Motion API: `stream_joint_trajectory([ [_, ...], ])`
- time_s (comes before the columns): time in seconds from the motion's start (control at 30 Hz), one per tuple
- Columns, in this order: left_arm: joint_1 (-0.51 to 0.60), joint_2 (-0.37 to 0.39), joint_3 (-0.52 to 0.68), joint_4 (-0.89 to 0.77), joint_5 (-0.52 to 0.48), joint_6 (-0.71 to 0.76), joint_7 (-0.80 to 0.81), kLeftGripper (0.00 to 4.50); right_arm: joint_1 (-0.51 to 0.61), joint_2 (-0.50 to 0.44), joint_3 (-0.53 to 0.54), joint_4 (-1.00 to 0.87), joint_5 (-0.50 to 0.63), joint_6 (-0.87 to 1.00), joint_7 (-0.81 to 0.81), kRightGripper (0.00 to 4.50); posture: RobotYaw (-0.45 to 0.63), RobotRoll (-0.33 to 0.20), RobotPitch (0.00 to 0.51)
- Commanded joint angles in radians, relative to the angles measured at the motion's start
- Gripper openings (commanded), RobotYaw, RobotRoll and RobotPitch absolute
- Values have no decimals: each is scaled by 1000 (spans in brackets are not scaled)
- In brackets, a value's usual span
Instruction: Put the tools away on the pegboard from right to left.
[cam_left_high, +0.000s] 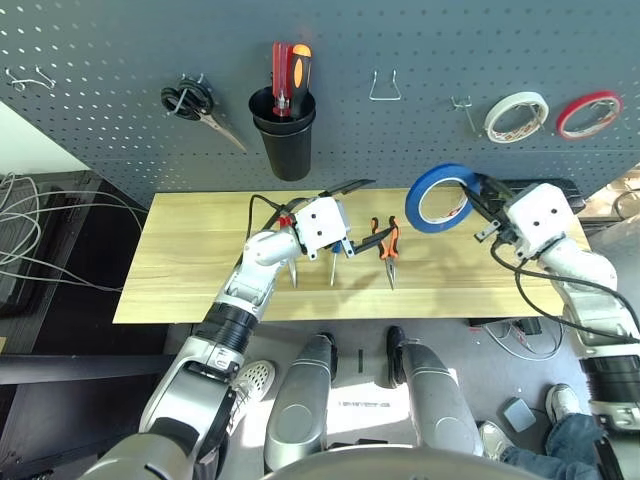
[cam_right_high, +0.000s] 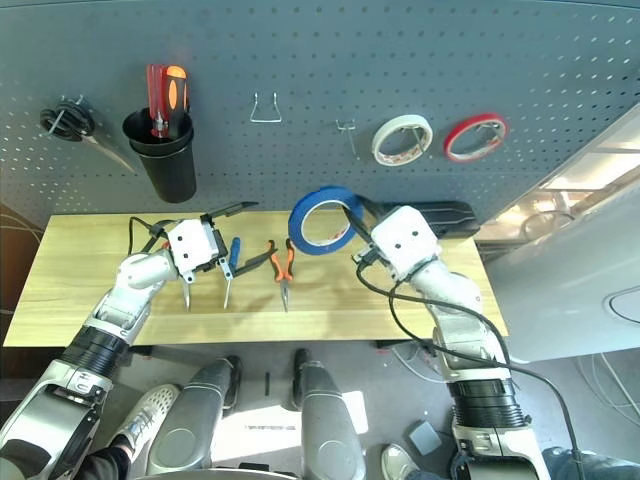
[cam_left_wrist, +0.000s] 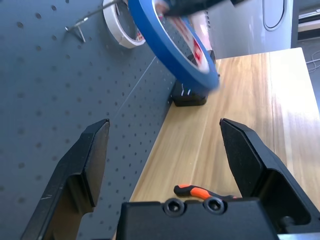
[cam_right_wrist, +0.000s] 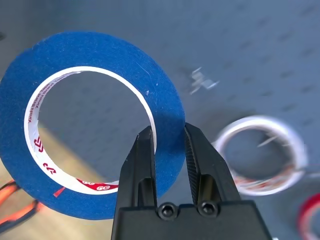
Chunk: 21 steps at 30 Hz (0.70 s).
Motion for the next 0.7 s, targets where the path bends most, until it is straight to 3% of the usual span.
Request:
stream_joint_trajectory([
  [0.03, 7, 4, 6, 22, 4, -20, 5, 4500, -8, 4, -52, -1, -20, -50, -67, 707, 81, 0, 276],
  [0.3, 0, 9, 6, 32, 7, -30, 16, 4500, -111, 13, -65, 26, -25, -38, -125, 707, 83, 0, 277],
  [0.7, -5, 6, 1, 33, 16, -14, 36, 4500, -286, 66, 7, 279, -108, 57, -189, 707, 112, 0, 277],
])
